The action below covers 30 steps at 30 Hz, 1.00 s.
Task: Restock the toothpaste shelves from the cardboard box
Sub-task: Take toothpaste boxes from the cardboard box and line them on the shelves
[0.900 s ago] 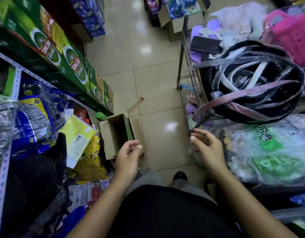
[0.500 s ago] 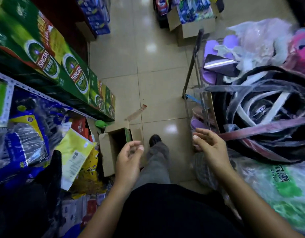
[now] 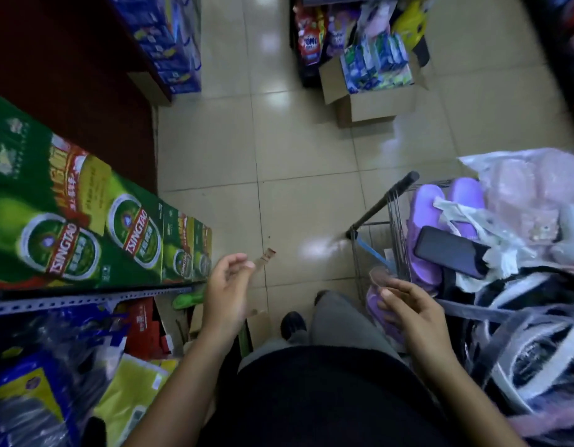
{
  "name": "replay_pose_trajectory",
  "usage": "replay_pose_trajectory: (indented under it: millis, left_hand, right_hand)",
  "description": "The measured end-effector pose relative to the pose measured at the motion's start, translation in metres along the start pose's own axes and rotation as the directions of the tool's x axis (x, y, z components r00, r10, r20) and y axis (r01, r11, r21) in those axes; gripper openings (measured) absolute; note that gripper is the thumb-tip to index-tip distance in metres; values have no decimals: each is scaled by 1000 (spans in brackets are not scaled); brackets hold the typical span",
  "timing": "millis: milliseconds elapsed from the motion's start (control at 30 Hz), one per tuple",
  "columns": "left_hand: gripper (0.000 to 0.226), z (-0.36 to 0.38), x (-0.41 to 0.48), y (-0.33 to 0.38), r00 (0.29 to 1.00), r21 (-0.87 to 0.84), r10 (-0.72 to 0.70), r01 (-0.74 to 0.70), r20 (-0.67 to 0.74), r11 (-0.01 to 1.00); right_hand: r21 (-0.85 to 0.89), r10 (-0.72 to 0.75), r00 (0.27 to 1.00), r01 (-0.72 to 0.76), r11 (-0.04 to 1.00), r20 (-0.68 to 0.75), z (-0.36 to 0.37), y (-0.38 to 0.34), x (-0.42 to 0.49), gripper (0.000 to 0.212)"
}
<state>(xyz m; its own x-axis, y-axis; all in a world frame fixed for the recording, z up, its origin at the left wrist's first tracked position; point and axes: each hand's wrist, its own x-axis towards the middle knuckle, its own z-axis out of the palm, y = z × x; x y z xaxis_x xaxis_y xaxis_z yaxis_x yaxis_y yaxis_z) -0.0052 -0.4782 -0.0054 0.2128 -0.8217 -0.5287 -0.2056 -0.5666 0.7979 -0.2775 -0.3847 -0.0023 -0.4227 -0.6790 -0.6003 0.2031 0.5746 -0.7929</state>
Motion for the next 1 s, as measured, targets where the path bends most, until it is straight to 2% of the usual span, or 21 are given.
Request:
replay_pose_trajectory:
  millis: [100, 300, 467, 667, 833, 933, 1000]
  left_hand:
    - [11, 16, 56, 36, 1000, 51, 24, -24, 8, 998]
    - [11, 61, 167, 122, 1000, 109, -24, 22, 17, 994]
    - [12, 90, 238, 198, 999, 98, -34, 31, 31, 995]
    - [11, 119, 335, 272, 998, 71, -50, 47, 36, 996]
    - [11, 158, 459, 328, 998, 16, -50, 49, 50, 999]
    - [9, 198, 533, 372, 991, 19, -46, 44, 125, 999]
    - [16, 227, 564, 400, 983, 35, -26, 20, 181, 999]
  right_hand:
    - [23, 8, 1000, -8, 1000, 10, 24, -30, 57, 19]
    - [48, 1, 999, -3, 999, 36, 85, -118, 209, 16]
    - [3, -32, 997, 32, 999, 75, 134, -215, 317, 13]
    - [-23, -33, 995, 35, 999, 91, 173, -308, 406, 12]
    - [-45, -21, 1000, 22, 999, 13, 201, -364, 488, 13]
    - [-32, -21, 997, 19, 999, -70, 207, -399, 530, 13]
    - [-11, -3, 992, 1, 1000, -130, 203, -418, 545, 14]
